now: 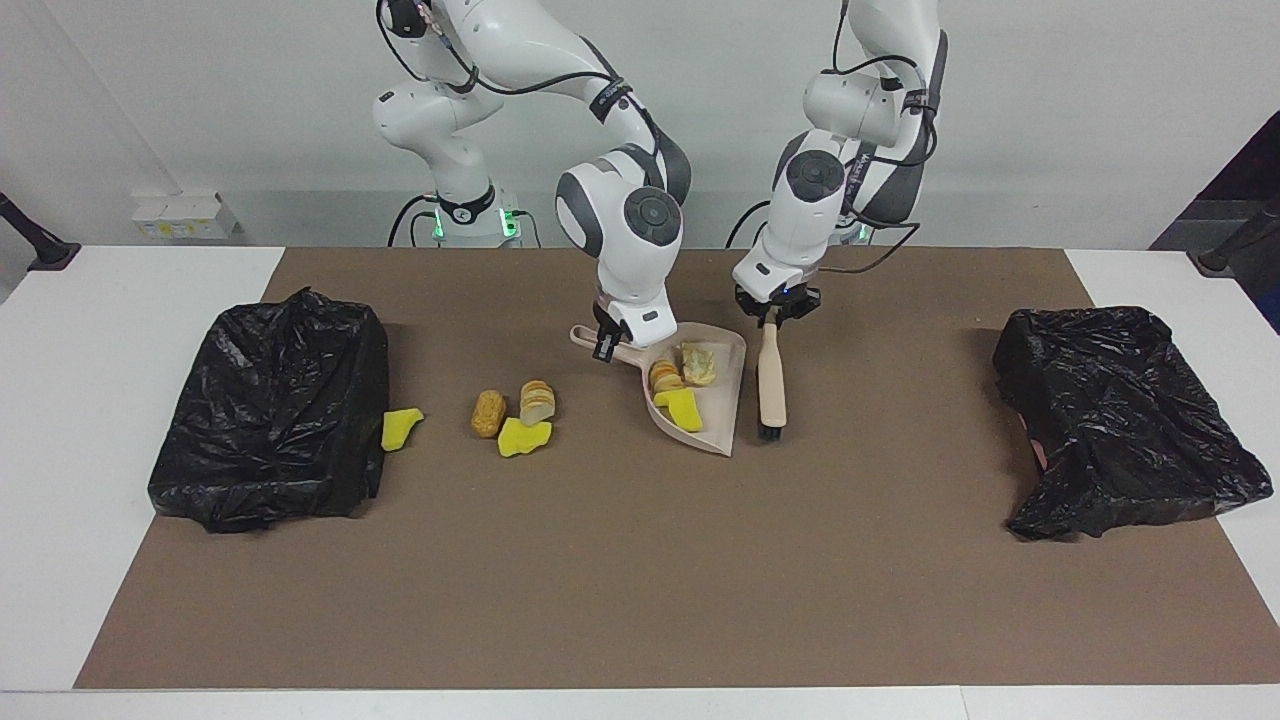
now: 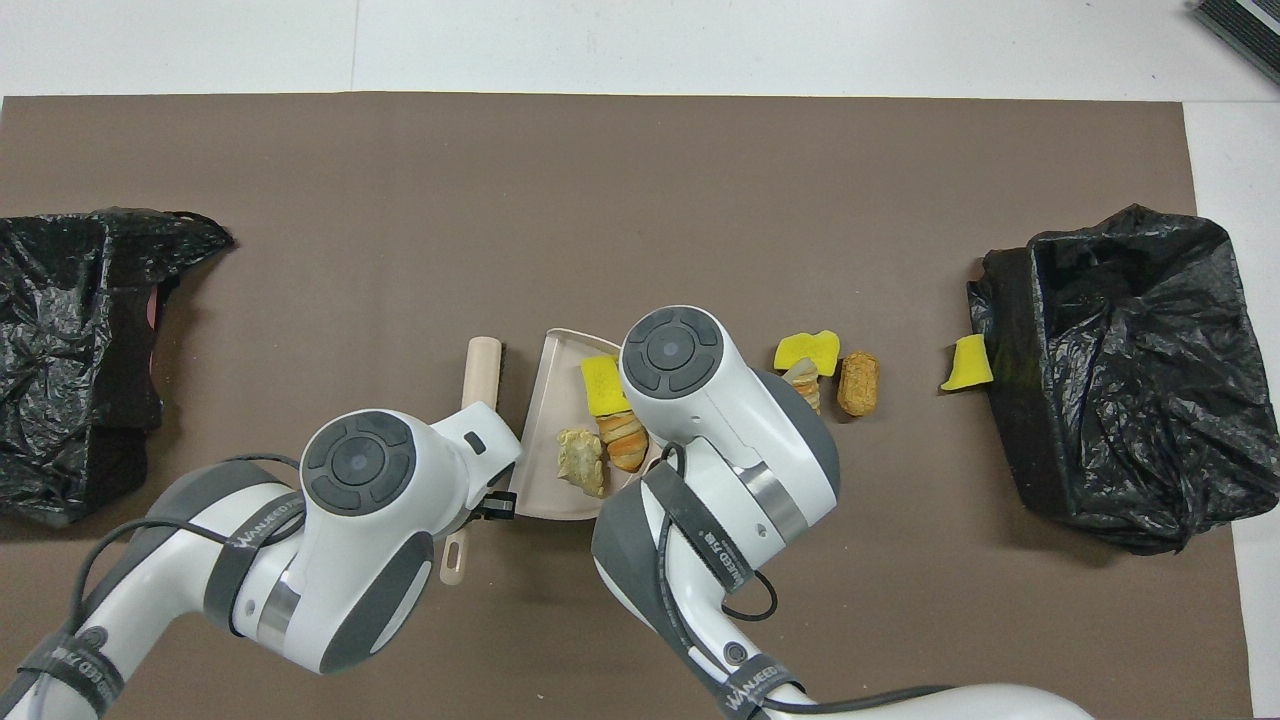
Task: Sweep and dump trash in bin
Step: 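Sweep the scraps into the dustpan with the left gripper's brush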
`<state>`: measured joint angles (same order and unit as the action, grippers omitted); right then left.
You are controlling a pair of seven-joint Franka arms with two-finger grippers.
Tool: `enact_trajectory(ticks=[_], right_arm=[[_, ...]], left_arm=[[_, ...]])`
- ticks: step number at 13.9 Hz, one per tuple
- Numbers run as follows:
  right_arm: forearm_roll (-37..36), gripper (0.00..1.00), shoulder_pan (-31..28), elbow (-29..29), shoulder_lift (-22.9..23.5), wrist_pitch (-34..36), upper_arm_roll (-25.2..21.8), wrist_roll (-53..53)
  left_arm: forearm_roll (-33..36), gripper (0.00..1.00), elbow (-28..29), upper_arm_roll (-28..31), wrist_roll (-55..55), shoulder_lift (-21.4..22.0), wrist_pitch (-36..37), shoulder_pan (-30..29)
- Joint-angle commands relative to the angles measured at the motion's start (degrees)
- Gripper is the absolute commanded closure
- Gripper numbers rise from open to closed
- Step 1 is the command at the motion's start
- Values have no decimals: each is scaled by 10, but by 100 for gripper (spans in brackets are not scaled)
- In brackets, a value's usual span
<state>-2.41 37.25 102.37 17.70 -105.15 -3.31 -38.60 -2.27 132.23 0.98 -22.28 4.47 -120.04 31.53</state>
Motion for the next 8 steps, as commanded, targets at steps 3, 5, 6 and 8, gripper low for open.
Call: enact_trajectory(ticks=[3,5,6,8], right_arm=[[-11,100,-3,8,-5,-15,4,20],[-11,100,-3,8,-5,-16,3,20],[-11,100,-3,9,-5,-19,3,20],[-11,100,-3,8,-5,-19,3,20]], left_arm=[[-7,100,8,-6,-78,22,25,-4],[-7,100,18,-7,-80,30,25,1],[-7,100,21,-7,-87,33,24,3],[-7,100,21,-7,-97,33,24,2]])
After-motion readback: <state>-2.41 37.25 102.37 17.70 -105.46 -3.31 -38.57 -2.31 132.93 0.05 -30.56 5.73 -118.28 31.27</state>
